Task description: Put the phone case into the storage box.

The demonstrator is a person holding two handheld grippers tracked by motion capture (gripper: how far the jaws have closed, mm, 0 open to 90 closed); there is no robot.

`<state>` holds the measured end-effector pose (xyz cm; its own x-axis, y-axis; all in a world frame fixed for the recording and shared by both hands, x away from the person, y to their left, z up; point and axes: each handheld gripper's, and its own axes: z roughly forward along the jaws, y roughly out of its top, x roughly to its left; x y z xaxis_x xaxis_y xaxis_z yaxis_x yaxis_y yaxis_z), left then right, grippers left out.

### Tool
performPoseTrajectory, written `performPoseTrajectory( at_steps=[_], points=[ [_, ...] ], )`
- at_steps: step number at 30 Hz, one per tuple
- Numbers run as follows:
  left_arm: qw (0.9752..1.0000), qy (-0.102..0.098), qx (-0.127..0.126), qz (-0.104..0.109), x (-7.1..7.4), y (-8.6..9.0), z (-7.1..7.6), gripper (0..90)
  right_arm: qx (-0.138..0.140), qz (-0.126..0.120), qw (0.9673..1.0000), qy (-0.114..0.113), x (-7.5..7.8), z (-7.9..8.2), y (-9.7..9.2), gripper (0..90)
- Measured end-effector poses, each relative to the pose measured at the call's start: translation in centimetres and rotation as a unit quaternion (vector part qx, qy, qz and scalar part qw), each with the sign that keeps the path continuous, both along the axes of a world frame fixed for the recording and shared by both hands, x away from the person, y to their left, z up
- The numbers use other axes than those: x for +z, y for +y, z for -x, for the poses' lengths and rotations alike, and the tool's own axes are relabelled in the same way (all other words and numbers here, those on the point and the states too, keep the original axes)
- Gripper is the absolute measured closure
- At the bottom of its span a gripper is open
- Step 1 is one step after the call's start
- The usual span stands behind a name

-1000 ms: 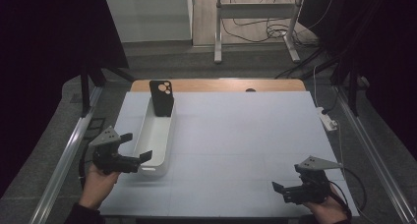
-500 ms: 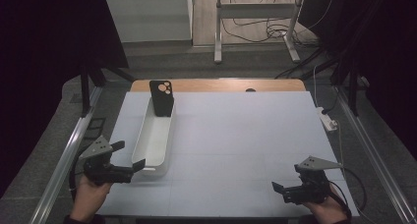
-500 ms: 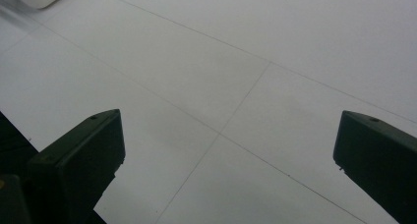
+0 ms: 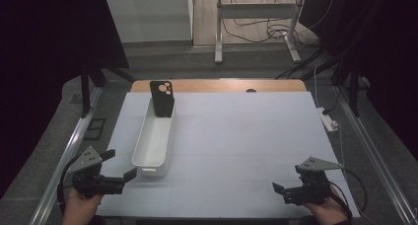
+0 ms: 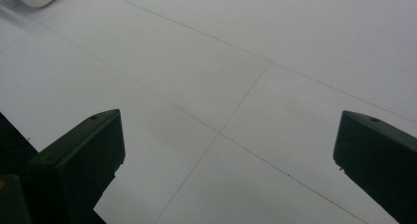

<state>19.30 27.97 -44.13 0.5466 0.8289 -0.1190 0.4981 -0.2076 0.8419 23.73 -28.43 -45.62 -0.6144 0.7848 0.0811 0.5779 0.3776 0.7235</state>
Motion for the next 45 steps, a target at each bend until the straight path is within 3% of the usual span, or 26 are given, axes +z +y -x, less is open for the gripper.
performPoseTrajectory(
  at_steps=[15,45],
  points=[
    [0.9995,0.008,0.020,-0.021,-1.1,0.6,1.5,0.0,-0.001,0.000,1.0000,0.000,0.0,0.0,0.0,0.0],
    [0.9962,0.042,0.029,-0.071,-2.6,0.1,2.3,0.0,-0.001,0.000,1.0000,0.002,0.0,0.0,0.0,0.0]
  ],
)
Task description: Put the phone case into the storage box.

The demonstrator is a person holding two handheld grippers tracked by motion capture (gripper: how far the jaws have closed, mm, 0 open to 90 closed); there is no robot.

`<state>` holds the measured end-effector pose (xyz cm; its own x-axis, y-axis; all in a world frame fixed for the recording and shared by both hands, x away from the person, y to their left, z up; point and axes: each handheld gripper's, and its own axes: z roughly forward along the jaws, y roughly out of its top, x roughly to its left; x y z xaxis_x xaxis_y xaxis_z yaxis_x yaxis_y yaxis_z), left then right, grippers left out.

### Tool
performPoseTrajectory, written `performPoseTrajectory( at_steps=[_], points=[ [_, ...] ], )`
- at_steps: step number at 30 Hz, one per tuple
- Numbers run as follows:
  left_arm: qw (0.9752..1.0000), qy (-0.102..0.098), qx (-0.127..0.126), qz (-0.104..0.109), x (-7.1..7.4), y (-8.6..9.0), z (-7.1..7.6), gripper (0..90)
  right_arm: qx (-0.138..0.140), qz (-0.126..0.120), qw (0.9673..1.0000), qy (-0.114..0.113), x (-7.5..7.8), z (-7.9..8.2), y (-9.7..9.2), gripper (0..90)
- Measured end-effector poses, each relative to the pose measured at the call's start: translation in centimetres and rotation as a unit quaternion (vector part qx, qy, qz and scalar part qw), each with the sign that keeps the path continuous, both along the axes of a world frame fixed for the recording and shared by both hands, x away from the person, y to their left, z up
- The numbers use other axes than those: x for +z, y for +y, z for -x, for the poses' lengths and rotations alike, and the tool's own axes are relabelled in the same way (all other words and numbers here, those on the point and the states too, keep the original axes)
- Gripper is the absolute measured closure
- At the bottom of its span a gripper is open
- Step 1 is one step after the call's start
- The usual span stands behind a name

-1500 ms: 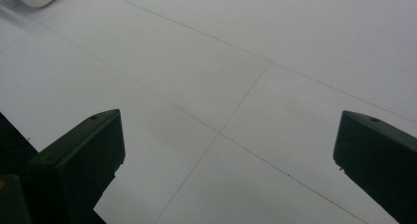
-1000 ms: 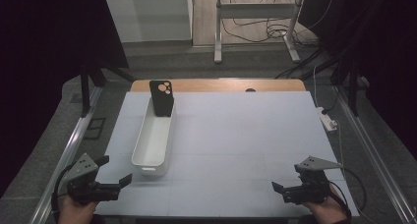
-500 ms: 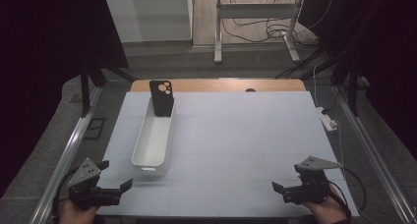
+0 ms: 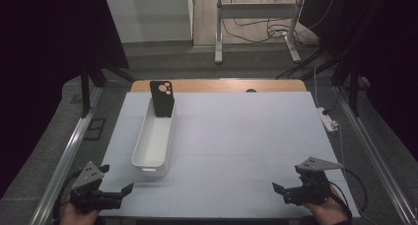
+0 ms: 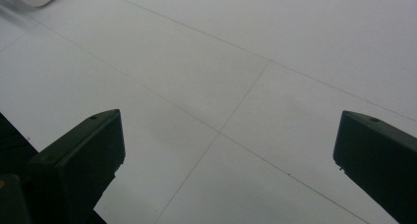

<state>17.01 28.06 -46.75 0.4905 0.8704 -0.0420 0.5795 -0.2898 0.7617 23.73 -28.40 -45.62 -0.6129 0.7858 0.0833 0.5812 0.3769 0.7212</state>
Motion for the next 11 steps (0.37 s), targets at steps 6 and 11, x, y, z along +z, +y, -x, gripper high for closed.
performPoseTrajectory(
  at_steps=[6,11],
  points=[
    [1.0000,0.007,0.003,0.001,-0.10,0.01,-0.12,0.0,0.000,0.000,1.0000,0.001,-0.01,-0.01,0.01,0.0],
    [0.9999,0.010,0.004,0.002,-0.12,-0.01,-0.22,0.6,0.001,0.002,1.0000,0.002,-0.02,-0.03,-0.02,0.0]
  ],
)
